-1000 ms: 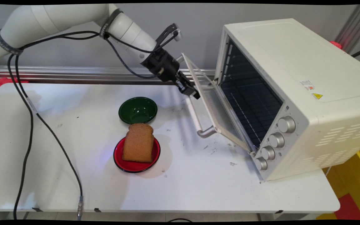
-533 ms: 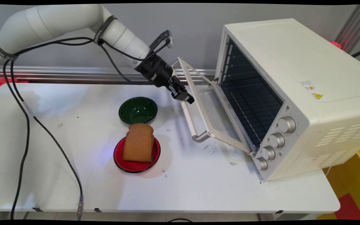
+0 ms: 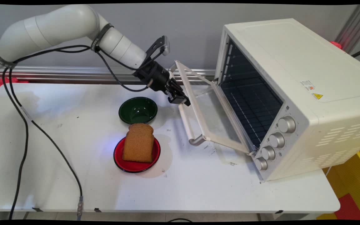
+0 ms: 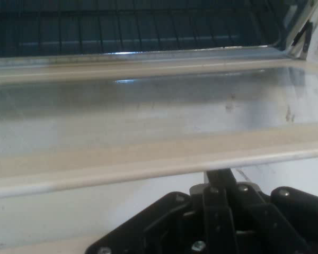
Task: Open the oven
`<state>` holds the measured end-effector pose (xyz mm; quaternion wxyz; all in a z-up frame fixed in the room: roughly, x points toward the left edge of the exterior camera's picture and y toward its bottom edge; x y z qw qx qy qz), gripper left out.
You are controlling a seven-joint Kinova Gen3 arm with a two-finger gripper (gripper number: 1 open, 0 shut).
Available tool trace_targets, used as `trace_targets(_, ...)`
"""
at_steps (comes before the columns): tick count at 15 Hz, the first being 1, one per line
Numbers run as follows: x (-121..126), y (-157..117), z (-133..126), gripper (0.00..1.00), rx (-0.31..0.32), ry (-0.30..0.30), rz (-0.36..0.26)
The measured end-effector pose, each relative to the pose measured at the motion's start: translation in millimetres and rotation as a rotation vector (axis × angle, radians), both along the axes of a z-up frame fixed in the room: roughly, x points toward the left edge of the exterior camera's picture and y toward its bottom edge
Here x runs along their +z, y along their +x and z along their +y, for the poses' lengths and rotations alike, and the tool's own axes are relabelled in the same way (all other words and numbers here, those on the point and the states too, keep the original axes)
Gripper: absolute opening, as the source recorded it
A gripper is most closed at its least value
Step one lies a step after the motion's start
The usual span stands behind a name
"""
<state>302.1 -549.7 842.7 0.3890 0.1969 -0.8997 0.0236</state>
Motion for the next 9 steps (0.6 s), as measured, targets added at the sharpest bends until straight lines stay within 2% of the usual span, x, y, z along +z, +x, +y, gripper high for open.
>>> trace_targets(9, -25.4, 8.3, 13.0, 0.00, -0.029, -0.035, -0.002)
